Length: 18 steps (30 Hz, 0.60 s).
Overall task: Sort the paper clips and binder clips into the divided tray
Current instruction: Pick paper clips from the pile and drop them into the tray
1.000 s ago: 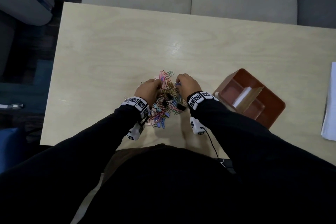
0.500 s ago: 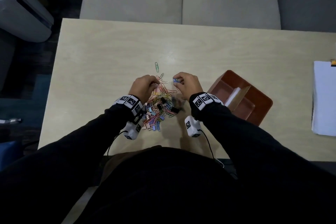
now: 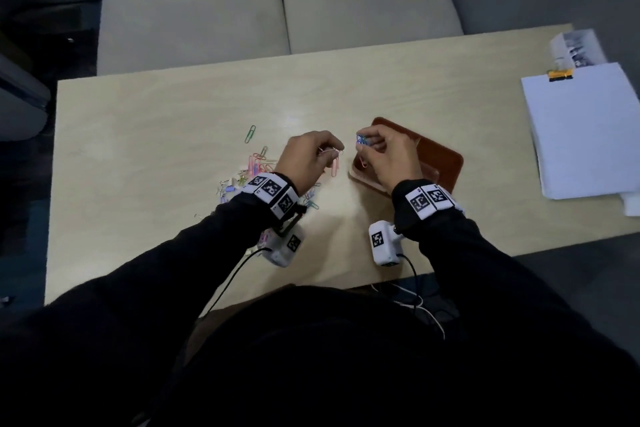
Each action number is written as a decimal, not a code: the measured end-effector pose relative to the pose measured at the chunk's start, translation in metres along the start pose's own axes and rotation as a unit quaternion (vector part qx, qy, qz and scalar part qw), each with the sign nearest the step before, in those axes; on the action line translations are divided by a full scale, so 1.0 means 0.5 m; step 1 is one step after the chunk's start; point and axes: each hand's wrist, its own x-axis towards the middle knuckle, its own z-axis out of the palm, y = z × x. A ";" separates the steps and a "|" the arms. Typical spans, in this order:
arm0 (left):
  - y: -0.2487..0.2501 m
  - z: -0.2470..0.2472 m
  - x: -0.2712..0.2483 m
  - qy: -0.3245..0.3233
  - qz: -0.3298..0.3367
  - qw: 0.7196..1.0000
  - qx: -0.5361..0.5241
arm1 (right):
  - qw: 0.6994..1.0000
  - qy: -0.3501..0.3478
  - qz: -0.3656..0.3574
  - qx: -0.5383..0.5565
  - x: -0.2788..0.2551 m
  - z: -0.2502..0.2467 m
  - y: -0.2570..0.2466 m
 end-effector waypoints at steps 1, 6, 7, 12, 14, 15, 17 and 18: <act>0.021 0.019 0.011 -0.010 0.016 1.000 -0.001 | 1.000 0.012 0.010 0.008 -0.004 -0.020 0.009; 0.116 0.116 0.066 -0.043 0.057 0.997 0.007 | 0.993 0.100 0.049 -0.049 -0.023 -0.111 0.074; 0.129 0.135 0.077 -0.048 0.058 0.997 0.019 | 0.989 0.119 0.066 -0.065 -0.026 -0.124 0.090; 0.153 0.229 0.110 -0.105 0.040 0.988 0.104 | 0.965 0.105 0.145 -0.189 -0.042 -0.150 0.164; 0.152 0.255 0.113 -0.126 0.037 0.981 0.141 | 0.958 0.079 0.158 -0.227 -0.046 -0.150 0.176; 0.153 0.263 0.112 -0.129 0.037 0.978 0.159 | 0.955 0.067 0.161 -0.240 -0.048 -0.149 0.178; 0.158 0.272 0.113 -0.131 0.045 0.973 0.184 | 0.950 0.050 0.173 -0.254 -0.050 -0.147 0.178; 0.161 0.274 0.112 -0.133 0.052 0.972 0.189 | 0.948 0.043 0.183 -0.257 -0.051 -0.146 0.177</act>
